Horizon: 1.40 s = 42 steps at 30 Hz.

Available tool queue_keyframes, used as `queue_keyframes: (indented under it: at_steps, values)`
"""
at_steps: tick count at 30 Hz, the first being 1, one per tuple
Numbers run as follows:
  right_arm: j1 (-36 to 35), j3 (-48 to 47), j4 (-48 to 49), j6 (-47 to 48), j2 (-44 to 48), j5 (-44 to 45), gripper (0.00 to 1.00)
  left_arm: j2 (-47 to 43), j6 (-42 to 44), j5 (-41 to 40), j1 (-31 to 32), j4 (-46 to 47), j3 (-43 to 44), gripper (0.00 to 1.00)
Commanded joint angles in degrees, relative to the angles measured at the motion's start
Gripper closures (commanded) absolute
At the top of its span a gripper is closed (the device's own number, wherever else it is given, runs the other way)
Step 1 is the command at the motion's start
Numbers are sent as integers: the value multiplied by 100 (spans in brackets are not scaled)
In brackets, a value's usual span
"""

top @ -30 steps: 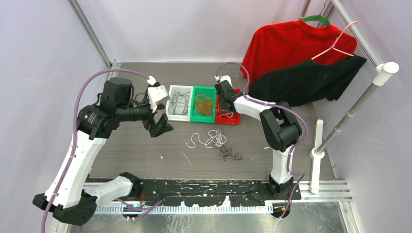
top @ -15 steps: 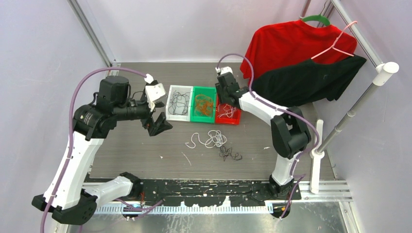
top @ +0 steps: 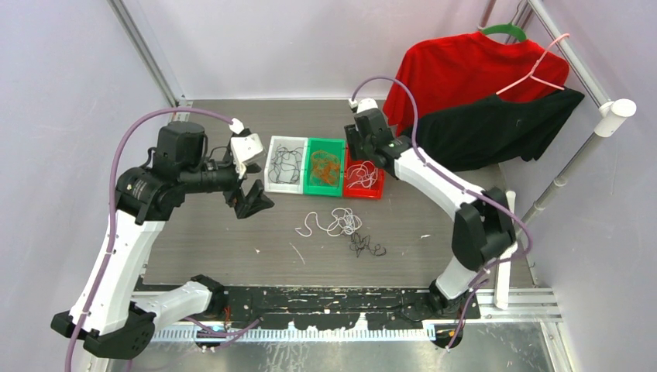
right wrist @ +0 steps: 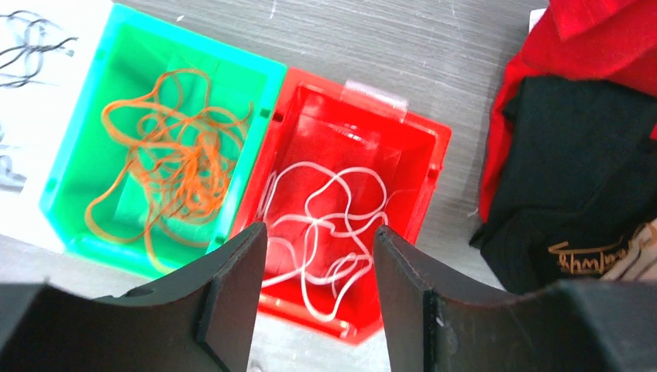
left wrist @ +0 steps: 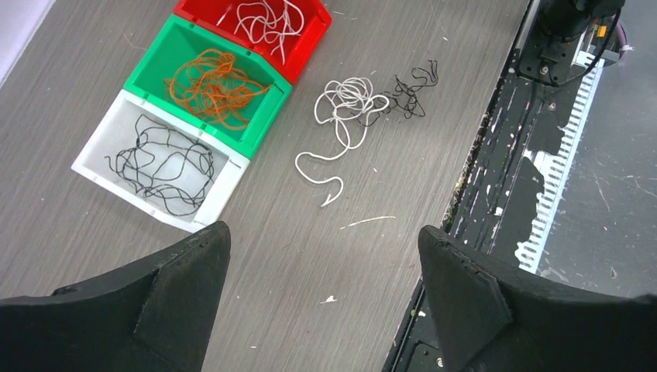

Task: Untangle the cables
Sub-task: Untie the cable.

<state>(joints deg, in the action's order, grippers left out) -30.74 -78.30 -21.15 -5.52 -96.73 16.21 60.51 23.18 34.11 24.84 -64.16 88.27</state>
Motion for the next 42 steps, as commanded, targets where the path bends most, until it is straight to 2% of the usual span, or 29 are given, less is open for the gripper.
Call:
queue_keyframes:
  at_steps: [1,6,11,18,23,31,35,36,42]
  values:
    - [-459,466,289,-367,1251,-36,41,-8,-42,179,-207,62,-104,9]
    - [-1378,1897,830,-949,2127,45,39,164,-170,558,-644,48,-704,5]
    - [-1654,2980,1380,-1699,2317,-369,37,448,257,335,-657,90,-1420,1]
    - [-1962,3385,1774,-1874,1925,-524,39,655,444,242,-806,100,-1577,0]
    - [-2031,3158,1849,-1821,1371,-544,45,697,561,50,-809,71,-1653,1]
    - [-2041,2544,1602,-1611,502,-332,62,518,685,137,-862,137,-1958,0]
    - [-2041,2435,1552,-1557,613,-305,95,408,847,169,-879,149,-2054,0]
    - [-2041,2391,1509,-1538,691,-341,99,401,861,185,-887,154,-2065,1]
    - [-2041,1886,1005,-1783,1469,-915,99,314,663,512,-971,413,-2110,2]
